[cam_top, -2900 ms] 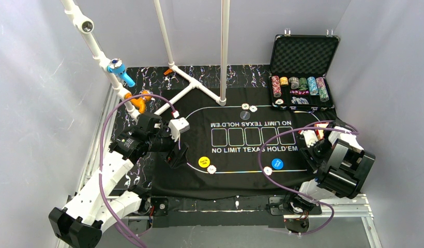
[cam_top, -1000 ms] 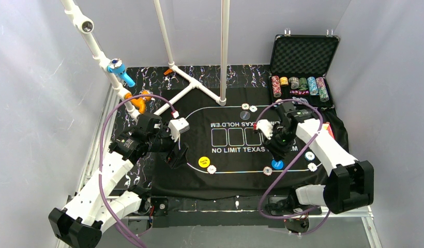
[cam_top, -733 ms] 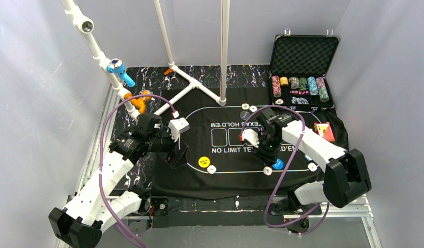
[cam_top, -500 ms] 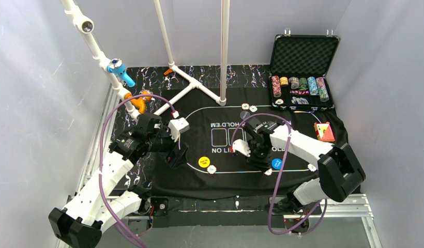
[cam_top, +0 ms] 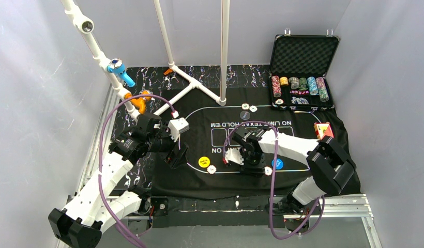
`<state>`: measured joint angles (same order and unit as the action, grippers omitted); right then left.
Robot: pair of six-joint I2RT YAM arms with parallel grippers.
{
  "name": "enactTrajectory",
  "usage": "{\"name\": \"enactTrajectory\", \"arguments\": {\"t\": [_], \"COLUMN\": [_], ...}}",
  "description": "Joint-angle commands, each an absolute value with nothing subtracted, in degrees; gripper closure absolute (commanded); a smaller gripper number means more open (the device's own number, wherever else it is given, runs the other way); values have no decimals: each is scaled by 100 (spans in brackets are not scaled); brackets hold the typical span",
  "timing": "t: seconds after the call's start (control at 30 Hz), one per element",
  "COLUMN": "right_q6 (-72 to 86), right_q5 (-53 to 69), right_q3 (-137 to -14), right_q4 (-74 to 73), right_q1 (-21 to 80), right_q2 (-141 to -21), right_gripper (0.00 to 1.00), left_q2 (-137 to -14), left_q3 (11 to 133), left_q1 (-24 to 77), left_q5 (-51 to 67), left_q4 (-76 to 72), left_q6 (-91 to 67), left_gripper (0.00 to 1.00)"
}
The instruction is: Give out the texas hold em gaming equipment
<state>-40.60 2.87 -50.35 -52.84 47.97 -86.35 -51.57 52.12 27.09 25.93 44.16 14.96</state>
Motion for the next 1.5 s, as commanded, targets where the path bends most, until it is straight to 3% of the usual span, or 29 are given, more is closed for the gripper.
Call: {"name": "enactTrajectory", "arguments": {"t": [0.0,0.1,0.23,0.47,1.0,1.47], "right_q6": [-4016,-4015,-3978,-3756,-5442,-6034], "right_q5": [204,169,89,-318,-51,656], "right_q3": [-4954,-4931,-4978,-5388,-5482,-4733], "right_q4": [-5300,-5369,-5447,-5602,-6052,-5391], "right_q1": [4968,5017,5019,4770,-1152,-2846], "right_q2": [-8739,-8786,-8710,-7819,-7370,-7714], "right_gripper": [58,53,31,17,26,33], "left_q2": [-5054,-5062,-5102,-5108,-5087,-5063], "left_q3": [5168,5168,5193,5193,5229,5245], "left_q1": [2677,2677,2677,2676,2681,2679], "left_q5": [2594,2584,2597,2618,2679,2624], "left_q4": [4500,4500,4500,4513,4518,4579], "left_q6": [1523,1530,1535,1512,1543,1581], "left_gripper": [1,1,1,1,1,1]}}
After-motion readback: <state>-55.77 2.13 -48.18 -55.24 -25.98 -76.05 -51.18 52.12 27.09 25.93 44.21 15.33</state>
